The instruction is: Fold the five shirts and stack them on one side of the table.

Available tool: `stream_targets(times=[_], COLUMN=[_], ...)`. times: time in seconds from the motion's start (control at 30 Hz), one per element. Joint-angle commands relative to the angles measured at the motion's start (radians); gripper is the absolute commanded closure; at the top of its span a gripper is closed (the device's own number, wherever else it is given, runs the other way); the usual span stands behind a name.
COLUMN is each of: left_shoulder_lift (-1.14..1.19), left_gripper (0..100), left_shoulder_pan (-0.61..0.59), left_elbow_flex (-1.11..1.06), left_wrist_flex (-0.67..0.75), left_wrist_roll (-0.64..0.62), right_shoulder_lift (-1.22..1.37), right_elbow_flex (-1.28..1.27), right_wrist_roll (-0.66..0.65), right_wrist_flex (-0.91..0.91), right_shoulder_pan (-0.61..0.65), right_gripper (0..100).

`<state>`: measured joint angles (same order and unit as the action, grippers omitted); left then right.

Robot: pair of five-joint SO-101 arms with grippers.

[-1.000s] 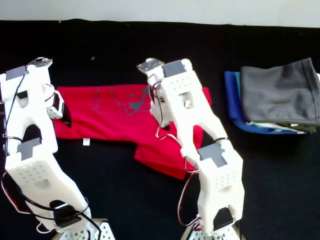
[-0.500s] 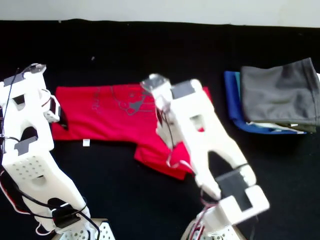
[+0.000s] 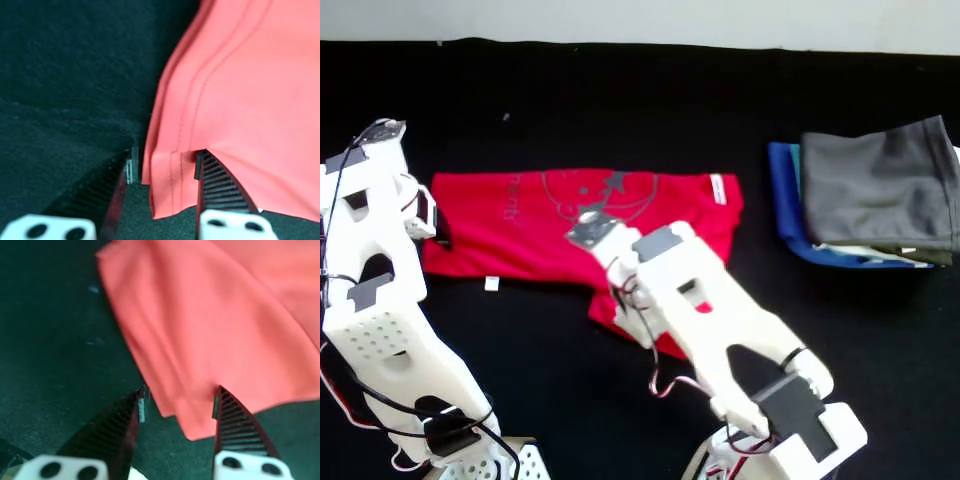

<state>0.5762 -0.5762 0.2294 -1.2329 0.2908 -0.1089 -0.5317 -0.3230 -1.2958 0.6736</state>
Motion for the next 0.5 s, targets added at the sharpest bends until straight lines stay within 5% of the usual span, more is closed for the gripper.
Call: stream_targets(times=[0.0, 0.27, 0.47], left_shoulder_lift=[-0.01, -0.019, 0.019], left_gripper=[80, 80, 80], left_shoulder_pan=[-0.008, 0.045, 0.111], left_elbow_flex=[0.053, 0.225, 0.183], left_wrist_flex=[0.006, -0.176, -0.187], left_wrist_roll=[-0.003, -0.078, -0.078], right_shoulder_lift=[-0.031, 0.022, 0.22], right_elbow_flex=[0.067, 0.074, 0.101], right_wrist_roll=[-0.015, -0.015, -0.015], right_wrist_flex=[-0.002, 0.039, 0.099], right_shoulder_pan=[0.038, 0.082, 0.122], right_gripper=[78.9, 78.9, 78.9])
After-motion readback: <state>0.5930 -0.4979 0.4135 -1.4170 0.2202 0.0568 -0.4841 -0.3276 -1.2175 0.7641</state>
